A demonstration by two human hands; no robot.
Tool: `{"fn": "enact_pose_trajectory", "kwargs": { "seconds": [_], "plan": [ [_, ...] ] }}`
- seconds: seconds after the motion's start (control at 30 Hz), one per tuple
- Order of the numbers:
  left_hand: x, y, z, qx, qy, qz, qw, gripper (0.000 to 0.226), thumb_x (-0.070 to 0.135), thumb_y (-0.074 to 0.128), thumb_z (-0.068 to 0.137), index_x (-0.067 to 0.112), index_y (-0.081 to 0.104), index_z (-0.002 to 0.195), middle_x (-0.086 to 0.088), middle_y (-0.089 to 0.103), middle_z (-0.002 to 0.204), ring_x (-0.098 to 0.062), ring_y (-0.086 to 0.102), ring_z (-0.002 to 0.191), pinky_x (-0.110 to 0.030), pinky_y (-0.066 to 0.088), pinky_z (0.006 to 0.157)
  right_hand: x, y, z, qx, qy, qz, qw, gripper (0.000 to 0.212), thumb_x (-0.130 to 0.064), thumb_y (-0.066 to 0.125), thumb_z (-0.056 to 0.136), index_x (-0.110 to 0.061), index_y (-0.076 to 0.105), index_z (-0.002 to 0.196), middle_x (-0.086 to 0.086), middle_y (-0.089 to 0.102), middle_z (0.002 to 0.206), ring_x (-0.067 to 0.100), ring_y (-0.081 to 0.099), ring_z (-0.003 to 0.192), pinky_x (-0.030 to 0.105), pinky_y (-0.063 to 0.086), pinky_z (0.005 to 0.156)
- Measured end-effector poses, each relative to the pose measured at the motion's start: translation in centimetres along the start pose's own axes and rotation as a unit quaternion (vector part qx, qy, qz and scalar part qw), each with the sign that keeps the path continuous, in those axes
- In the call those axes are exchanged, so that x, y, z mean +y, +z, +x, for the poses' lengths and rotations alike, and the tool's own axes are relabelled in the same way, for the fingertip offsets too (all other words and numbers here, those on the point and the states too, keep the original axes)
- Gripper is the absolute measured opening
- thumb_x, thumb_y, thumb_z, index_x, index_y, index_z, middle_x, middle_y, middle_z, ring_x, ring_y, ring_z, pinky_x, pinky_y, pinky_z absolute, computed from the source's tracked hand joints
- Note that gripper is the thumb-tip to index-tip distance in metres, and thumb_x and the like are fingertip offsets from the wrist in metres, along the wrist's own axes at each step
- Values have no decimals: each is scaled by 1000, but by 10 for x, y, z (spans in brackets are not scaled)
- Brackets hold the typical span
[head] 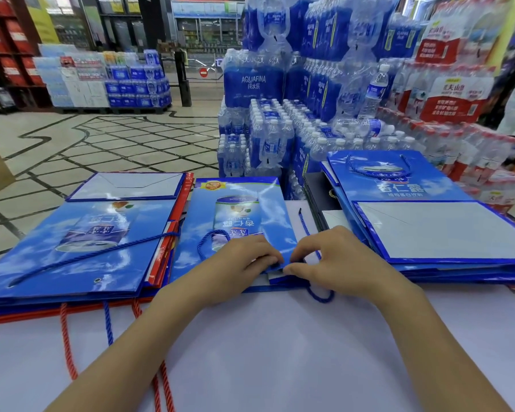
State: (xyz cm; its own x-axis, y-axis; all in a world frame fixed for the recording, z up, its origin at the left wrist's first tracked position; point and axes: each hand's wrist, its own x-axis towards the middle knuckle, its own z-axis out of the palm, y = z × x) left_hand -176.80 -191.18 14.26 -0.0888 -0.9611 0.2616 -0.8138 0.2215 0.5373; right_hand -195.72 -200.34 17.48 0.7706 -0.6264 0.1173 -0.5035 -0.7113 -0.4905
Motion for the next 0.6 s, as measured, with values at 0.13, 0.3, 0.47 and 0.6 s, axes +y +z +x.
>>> {"fn": "enact_pose_trajectory", "kwargs": {
  "seconds": [0.13, 0.3, 0.47, 0.6],
  "plan": [
    [4, -6, -2, 49, -32, -31, 998, 21, 22, 54, 98, 24, 67, 114, 18, 65, 105, 0, 55, 101, -15, 44, 86, 5, 2, 4, 65, -21, 17, 997, 19, -47, 72, 83, -28, 67, 85, -16, 69, 84, 2, 63, 90, 32, 52, 83],
    [0, -5, -3, 40, -27, -7, 999, 27, 19, 61, 93, 24, 65, 120, 18, 63, 107, -2, 54, 103, -21, 45, 89, 7, 7, 7, 114, -57, 11, 992, 21, -40, 73, 84, -24, 59, 83, -12, 66, 83, 11, 63, 87, 38, 51, 79],
    [-5, -3, -2, 43, -1, 0, 999, 30, 15, 52, 98, 18, 63, 127, 8, 63, 111, -5, 53, 106, -18, 41, 94, 0, 13, 8, 211, -89, -64, 971, 18, -36, 78, 80, -23, 67, 73, -11, 49, 69, 12, 46, 64, 29, 41, 61],
    [-9, 1, 1, 49, -16, 1, 999, 34, 13, 47, 101, 19, 58, 132, 10, 57, 116, -2, 47, 111, -13, 36, 98, -8, 17, 3, 186, -24, -100, 977, 26, -44, 60, 93, -26, 76, 86, -5, 68, 73, 18, 57, 73, 31, 44, 67]
  ]
}}
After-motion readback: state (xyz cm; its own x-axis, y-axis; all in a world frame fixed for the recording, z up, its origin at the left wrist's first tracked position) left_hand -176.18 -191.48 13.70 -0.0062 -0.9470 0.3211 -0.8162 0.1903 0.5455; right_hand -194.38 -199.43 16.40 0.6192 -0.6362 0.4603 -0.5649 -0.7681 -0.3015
